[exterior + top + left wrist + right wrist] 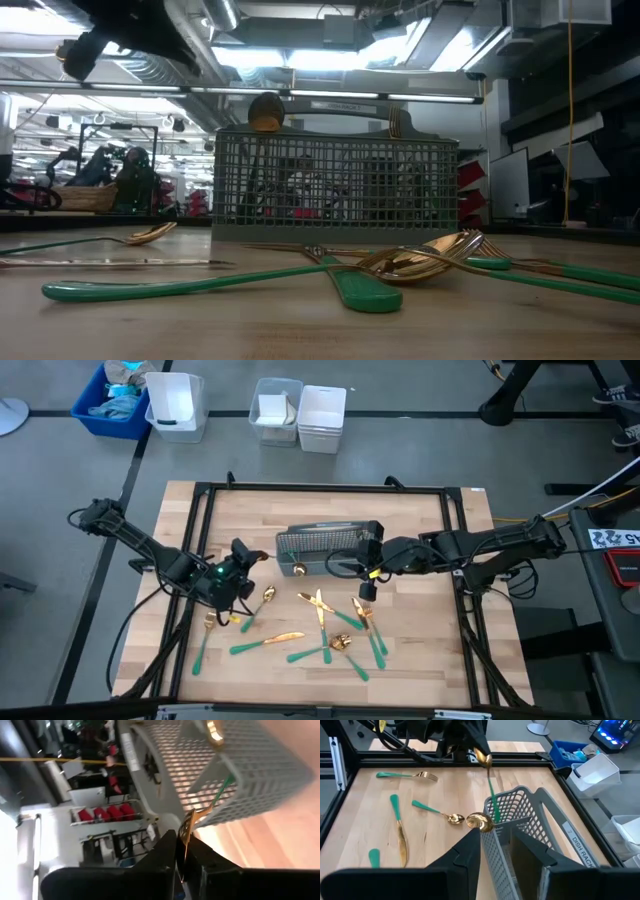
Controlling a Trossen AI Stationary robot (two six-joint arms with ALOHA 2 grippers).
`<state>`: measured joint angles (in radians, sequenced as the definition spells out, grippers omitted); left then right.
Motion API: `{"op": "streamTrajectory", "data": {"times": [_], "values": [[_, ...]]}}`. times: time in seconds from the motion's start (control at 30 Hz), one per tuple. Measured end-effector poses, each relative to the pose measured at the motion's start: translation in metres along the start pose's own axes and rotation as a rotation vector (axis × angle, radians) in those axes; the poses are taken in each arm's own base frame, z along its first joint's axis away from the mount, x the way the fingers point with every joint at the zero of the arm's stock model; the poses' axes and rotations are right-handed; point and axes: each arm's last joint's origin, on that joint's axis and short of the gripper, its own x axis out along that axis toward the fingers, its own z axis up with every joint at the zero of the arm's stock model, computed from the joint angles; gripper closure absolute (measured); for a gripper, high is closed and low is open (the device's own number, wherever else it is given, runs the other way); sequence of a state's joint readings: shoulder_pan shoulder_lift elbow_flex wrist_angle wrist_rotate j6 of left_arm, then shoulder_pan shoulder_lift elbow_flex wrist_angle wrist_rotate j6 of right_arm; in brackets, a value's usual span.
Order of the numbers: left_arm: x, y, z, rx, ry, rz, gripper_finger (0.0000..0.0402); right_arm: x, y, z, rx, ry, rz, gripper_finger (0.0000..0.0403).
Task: Sort silverware
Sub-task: Put the green spoon in the gray silverware basket
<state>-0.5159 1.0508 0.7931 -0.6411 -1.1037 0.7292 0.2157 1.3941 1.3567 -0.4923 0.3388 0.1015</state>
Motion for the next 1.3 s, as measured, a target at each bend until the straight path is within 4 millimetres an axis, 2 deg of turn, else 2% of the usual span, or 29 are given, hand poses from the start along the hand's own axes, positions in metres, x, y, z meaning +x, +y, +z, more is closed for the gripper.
{"op": "streamTrajectory", "data": {"times": [0.27,0.6,0.9,1.1,1.2,1.3], "values": [[0.0000,-0.0010,0.0004,0.003,-0.021,-0.028,0.0394,0.0000,0.0000,-0.0002,-0.001,0.002,0.000,0.0298],[0.0000,-0.0009,0.0006,-0.124,-0.021,-0.028,0.0389,0.0001,0.0000,-0.0006,-0.003,0.006,-0.001,0.0298],[0.0033,0.0003,-0.0010,-0.159,-0.002,-0.027,0.0328,0.0001,0.0000,-0.0006,-0.003,0.006,-0.001,0.0298],[0.0076,0.0020,-0.0033,-0.177,0.023,-0.025,0.0310,0.0001,0.0000,-0.0006,-0.003,0.006,0.000,0.0298],[0.0075,0.0023,-0.0030,-0.281,0.022,-0.022,0.0310,0.0001,0.0002,-0.0006,0.003,0.007,0.007,0.0298],[0.0059,0.0014,-0.0020,-0.530,0.013,-0.027,0.0315,0.0001,0.0011,-0.0007,0.054,0.011,0.037,0.0298]]}}
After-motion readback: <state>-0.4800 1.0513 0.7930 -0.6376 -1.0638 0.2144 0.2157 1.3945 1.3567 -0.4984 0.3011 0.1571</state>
